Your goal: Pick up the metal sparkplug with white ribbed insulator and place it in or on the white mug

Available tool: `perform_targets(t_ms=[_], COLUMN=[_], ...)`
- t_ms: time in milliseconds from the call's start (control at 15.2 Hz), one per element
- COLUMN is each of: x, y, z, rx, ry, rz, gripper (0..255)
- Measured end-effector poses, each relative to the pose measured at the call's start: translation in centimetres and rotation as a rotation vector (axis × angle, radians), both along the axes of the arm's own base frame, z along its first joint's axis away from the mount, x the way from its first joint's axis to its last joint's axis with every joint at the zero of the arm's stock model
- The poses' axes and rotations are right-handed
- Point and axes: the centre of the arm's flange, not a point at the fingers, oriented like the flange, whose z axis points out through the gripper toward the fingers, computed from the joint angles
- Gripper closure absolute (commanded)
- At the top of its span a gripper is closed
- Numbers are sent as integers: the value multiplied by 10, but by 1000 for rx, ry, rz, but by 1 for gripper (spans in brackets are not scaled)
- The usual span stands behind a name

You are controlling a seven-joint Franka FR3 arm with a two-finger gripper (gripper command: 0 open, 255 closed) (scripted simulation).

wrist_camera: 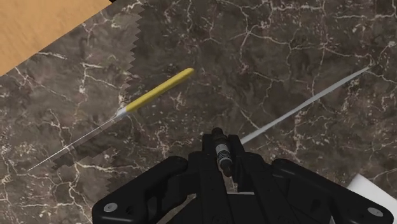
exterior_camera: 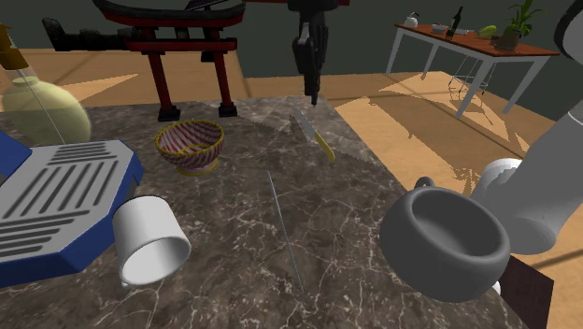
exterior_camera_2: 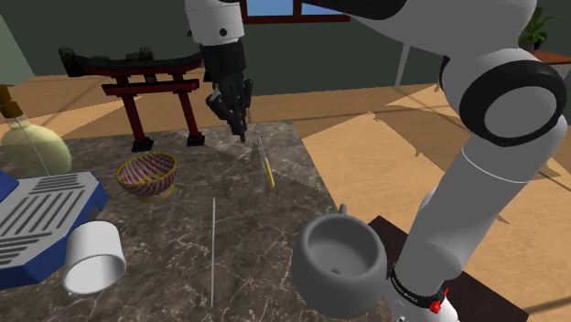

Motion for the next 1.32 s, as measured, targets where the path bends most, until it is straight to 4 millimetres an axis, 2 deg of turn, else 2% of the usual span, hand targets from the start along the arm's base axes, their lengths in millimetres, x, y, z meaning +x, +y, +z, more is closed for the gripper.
perform_targets(t_ms=[1320], x=[-256], y=[-31], z=[2], rx=[1], ry=[-1], rz=[1], gripper=[255])
